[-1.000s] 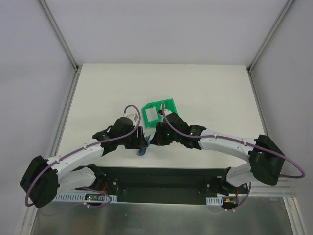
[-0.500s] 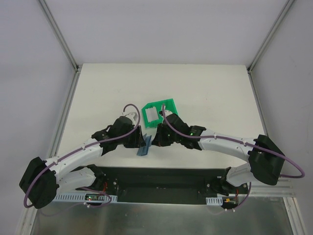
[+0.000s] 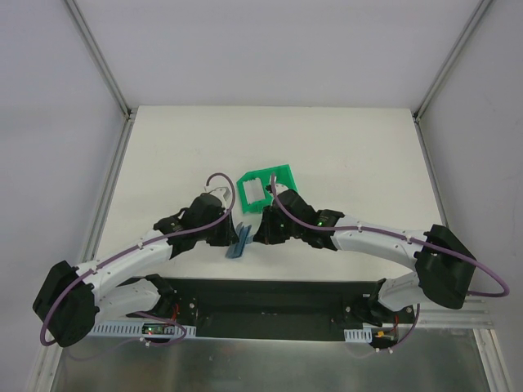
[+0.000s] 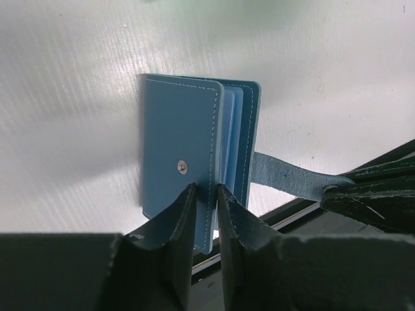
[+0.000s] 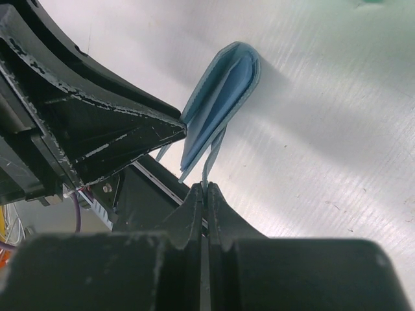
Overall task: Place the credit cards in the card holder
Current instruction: Open the card holder at the center of the board.
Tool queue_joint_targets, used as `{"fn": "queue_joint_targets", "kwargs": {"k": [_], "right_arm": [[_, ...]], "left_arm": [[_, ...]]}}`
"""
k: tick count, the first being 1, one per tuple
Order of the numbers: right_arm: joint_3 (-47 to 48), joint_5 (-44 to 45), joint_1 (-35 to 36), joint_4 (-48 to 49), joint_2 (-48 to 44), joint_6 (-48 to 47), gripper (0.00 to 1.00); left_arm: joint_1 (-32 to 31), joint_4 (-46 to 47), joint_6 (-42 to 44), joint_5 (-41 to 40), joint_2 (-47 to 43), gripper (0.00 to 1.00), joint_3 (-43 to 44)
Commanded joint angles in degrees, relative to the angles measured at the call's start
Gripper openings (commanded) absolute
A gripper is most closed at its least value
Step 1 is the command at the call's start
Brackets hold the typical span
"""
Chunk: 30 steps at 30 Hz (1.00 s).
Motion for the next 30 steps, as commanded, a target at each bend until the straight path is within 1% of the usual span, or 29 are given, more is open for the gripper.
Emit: {"fn": "queue_joint_targets", "kwargs": {"k": [1,2,6,8,9,10,15,17,18,21,24,29,30], "right_arm": [[0.2,1.5,0.2,0.2,-2.2,-0.7,0.0],[0.3,1.9,0.2,-0.1,-2.5,-0.7,0.0],[0.2,3.9,-0.3,-2.2,-2.9,-1.1,0.0],[0.2,4.8,-0.5,-4.0,-3.0,-1.1,0.01],[0.0,6.8,-0.8,-4.9,-3.1,-1.0,0.0],[-0.4,7.4,-1.0,-5.6,-3.2,-0.9,0.0],[-1.7,6.8,-1.9,-4.2,-6.2,-1.6,0.0],[-1.0,5.7,-1.9,-3.4,-6.5,-2.8,0.0],[-0.3,3.0,-1.8,-3.2,-6.2,-2.9,0.0],[2.2,-0.9,-1.5,-2.3,-4.1,-4.1,0.0],[4.7,-4.4,-0.6,0.1,-1.0,-4.5,0.0],[10.5,-9.8,1.0,0.9,5.8,-5.4,0.0],[11.0,-9.6,1.2,1.0,6.7,-5.2,0.0]], "left_arm": [[-0.6,-3.6,1.9,-3.2,-0.6,0.12,1.7],[-0.5,-3.8,1.9,-3.8,-0.9,0.08,1.7],[-0.6,-5.2,2.1,-5.0,-1.9,0.0,2.1],[-0.6,-6.0,2.5,-5.0,-2.1,0.0,2.3],[-0.6,-6.4,2.7,-5.0,-2.3,0.0,2.4],[-0.6,-6.7,2.7,-6.4,-2.2,0.0,2.4],[-0.6,-7.9,1.6,-8.1,-2.7,0.0,1.1],[-0.6,-8.2,1.2,-8.9,-2.7,0.0,0.7],[-0.6,-8.2,0.9,-9.2,-2.7,0.0,0.3],[-0.6,-8.2,0.3,-8.8,-2.2,0.0,0.2],[-0.6,-8.2,-0.4,-8.9,-1.3,0.0,0.3],[-0.6,-8.0,-1.3,-8.7,-0.7,0.0,0.7],[-0.6,-8.0,-1.3,-8.6,-0.8,0.0,0.8]]}}
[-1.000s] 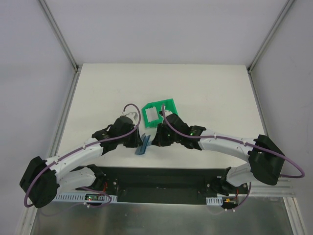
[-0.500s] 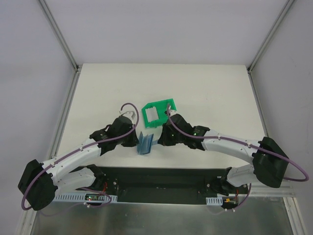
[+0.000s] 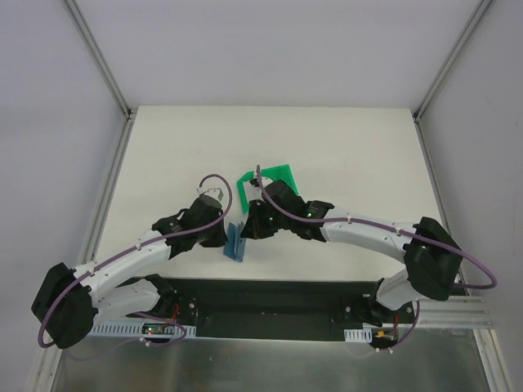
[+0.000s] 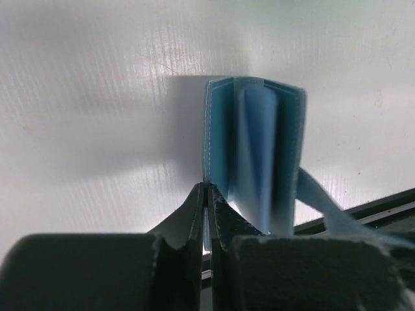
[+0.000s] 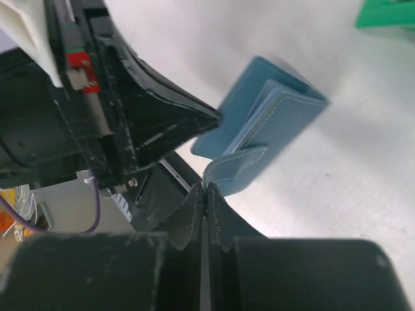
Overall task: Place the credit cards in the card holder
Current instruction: Open the card holder at the center of the board.
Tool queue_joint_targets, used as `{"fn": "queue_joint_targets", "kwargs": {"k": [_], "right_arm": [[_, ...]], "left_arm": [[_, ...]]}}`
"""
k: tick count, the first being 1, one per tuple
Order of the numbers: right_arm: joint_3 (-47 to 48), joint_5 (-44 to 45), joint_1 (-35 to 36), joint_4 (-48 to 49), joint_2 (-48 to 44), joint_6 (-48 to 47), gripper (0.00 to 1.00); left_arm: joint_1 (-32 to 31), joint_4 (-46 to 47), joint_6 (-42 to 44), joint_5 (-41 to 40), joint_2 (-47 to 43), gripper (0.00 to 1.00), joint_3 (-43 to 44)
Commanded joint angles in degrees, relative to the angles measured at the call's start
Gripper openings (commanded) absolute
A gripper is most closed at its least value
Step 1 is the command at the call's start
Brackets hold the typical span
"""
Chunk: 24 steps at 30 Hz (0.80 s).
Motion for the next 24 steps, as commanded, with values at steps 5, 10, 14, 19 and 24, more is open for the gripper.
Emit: {"fn": "queue_joint_targets", "kwargs": {"k": [5,10,14,19,24], "right_arm": [[-0.2,1.9,0.0,-0.3,1.4,1.1,0.0],[-10.9,6.9,-4.4,-1.8,-4.7,3.5,0.0],[-17.3,8.6,-6.8,-2.2,-5.3,4.9,0.02],[-15.9,6.6,-7.1,-2.7,-4.5,4.8,0.16],[-13.3,9.3,-6.6,-5.1,-9.1,4.7,0.4]], "left_arm": [[-0.3,-1.6,-0.9,-1.3,-1.9,0.0,-0.2],[-0.3,-1.6,-0.9,-1.0,-4.1,0.0,-1.7],[-0.2,-1.5,-0.7,0.2,-4.7,0.0,-2.6],[-0.3,-0.9,-0.4,1.1,-5.1,0.0,-3.2],[-0.2,-1.0,-2.6,0.1,-5.3,0.0,-4.2]]}}
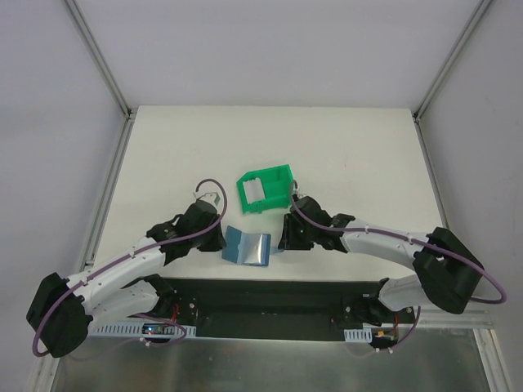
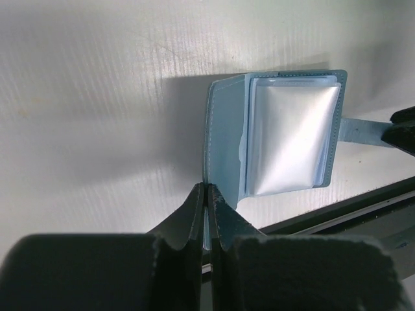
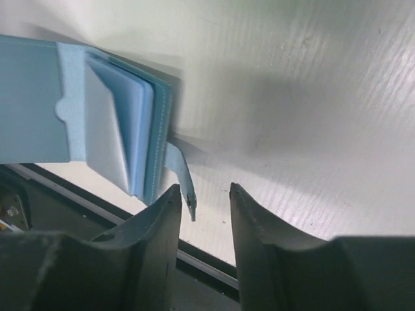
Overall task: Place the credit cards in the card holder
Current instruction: Open the card holder at the center of the board.
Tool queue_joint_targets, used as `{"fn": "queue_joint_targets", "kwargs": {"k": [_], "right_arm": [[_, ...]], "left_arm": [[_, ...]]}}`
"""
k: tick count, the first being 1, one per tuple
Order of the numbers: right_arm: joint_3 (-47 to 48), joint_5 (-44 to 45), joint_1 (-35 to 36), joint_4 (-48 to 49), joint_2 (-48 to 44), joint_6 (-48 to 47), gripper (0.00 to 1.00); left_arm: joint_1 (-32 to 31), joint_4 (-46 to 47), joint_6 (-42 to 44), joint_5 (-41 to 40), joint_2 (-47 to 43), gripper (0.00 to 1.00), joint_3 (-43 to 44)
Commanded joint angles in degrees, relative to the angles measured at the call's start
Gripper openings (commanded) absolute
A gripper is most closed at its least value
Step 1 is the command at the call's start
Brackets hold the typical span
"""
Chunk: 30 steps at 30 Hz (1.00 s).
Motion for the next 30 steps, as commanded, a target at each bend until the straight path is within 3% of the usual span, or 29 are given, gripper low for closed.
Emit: {"fn": "queue_joint_targets", "kwargs": {"k": [1,4,8,18,30], "right_arm": [[4.4,2.6,0.5,-2.2,-5.5,0.2,0.42],[4.8,2.6,0.8,-1.3,-7.2,0.5,0.5],[5.4,6.2,2.8,-0.4,-9.2,0.7,0.54],[9.8,-2.3,5.7,4.5,-2.5,-1.7,0.5],[8.7,-3.6,5.1,4.8,4.5,3.4,0.51]], "left_arm": [[-0.3,-0.9,-2.8,-1.1,-0.7,0.0,-1.4],[-0.2,-1.0,-4.3,-1.6,-0.3,0.0,-1.7],[-0.2,-0.9,-5.7,-2.0,-0.3,0.0,-1.8],[-0.3,-0.8,-6.4,-2.0,-2.3,0.0,-1.4],[-0.3,-0.6,-6.7,-1.9,-1.9,0.0,-1.9]]}}
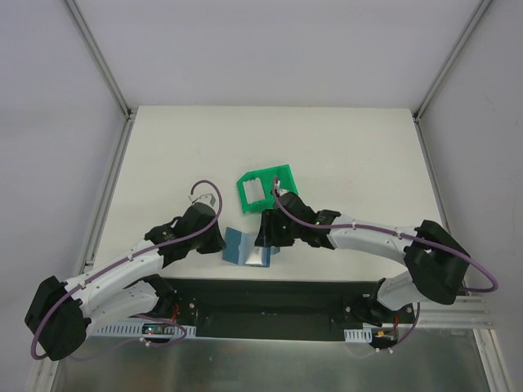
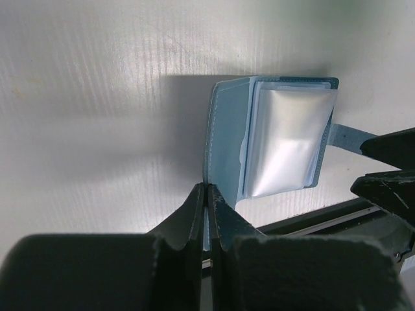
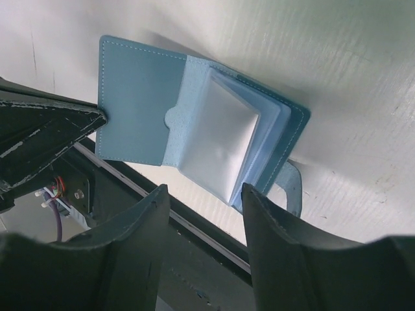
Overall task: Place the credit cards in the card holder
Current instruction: Open the card holder at the center of the board.
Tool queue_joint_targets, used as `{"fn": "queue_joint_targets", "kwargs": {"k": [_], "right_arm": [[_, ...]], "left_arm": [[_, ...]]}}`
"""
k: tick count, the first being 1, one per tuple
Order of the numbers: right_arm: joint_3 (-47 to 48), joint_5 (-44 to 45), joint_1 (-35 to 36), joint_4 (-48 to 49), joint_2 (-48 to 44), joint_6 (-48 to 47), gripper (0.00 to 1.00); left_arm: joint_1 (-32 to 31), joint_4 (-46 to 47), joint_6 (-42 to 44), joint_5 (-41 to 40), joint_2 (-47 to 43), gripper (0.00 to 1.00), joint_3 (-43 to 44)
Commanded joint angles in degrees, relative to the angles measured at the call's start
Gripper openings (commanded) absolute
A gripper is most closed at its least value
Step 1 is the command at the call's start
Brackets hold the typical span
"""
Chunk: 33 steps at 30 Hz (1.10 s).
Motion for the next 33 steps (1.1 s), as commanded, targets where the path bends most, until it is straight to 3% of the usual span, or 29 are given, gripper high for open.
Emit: {"fn": "queue_joint_targets", "kwargs": {"k": [1,21,33], "right_arm": [[-0.2,-1.6,-0.4,2.0,1.1,2.5,0.51],[-1.5,-7.3,-1.3,7.2,8.9,6.2,0.53],[2.4,-12.2,0.1,12.7,8.3,3.2,0.45]], "left_arm": [[-0.3,-0.5,-1.0,-1.3,-0.2,0.0,-0.5],[-0.3,1.1,-2.5,-0.9,0.2,0.0,-3.0],[-0.3,3.1,-3.0,-0.1,2.1,0.0,-3.4]]}}
